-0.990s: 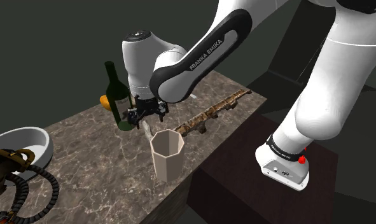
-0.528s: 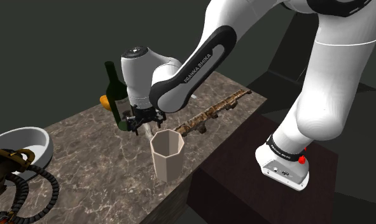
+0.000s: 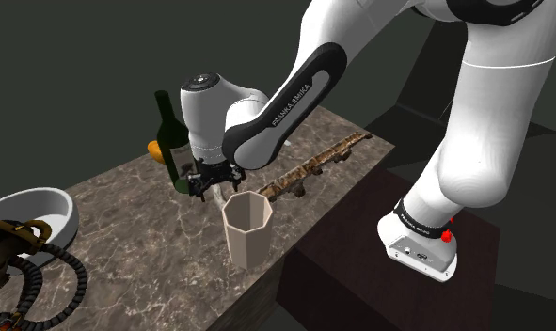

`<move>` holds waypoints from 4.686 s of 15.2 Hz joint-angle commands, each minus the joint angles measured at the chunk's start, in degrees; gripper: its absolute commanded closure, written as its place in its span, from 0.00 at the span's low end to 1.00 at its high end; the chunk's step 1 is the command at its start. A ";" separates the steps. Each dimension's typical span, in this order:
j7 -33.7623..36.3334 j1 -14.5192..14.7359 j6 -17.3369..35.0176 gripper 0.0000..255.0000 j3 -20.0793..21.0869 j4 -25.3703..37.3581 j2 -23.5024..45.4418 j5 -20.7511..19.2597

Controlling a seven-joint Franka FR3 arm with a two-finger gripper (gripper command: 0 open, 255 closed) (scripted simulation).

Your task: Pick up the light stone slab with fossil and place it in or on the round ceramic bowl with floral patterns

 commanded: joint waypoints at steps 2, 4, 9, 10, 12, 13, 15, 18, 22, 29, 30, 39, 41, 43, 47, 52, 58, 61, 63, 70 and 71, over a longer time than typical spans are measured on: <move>0.00 0.00 0.00 1.00 0.00 0.00 0.00 0.00; 0.00 0.00 0.00 1.00 0.00 0.00 0.00 0.00; 0.00 0.00 -0.02 1.00 0.00 0.02 0.00 0.00; -0.01 0.00 -0.03 1.00 0.00 0.03 0.01 0.00; -0.38 -0.23 -0.58 1.00 0.30 0.03 -0.64 0.54; -0.75 -0.45 -1.19 1.00 0.60 0.09 -1.27 1.08; -1.50 -0.86 -2.40 1.00 1.15 0.23 -2.53 2.15; -2.60 -1.42 -4.27 1.00 1.88 0.54 -4.37 3.73; -3.99 -2.03 -6.84 1.00 2.67 1.14 -6.73 5.74; -6.19 -2.80 -11.53 1.00 3.59 2.72 -10.52 8.86; -6.47 -2.88 -12.22 1.00 3.68 3.00 -11.02 9.26; -11.16 -5.22 -17.59 1.00 1.27 12.09 -6.96 7.72; -12.59 -5.84 -18.93 1.00 0.28 15.77 -4.39 6.65; -14.02 -6.33 -20.42 1.00 -0.66 19.77 -1.68 5.65; -16.88 -6.94 -23.91 1.00 -2.45 28.85 4.22 3.81; -20.62 -6.85 -29.55 1.00 -4.52 42.97 12.84 1.83; -24.36 -5.60 -35.98 1.00 -6.46 59.64 22.87 0.24; -24.14 -5.78 -33.95 1.00 -6.58 57.94 23.27 0.04; -23.99 -5.85 -32.67 1.00 -6.68 57.00 23.63 -0.12; -23.46 -5.98 -28.42 1.00 -7.12 54.27 25.26 -0.76; -23.39 -5.98 -27.84 1.00 -7.19 53.96 25.54 -0.87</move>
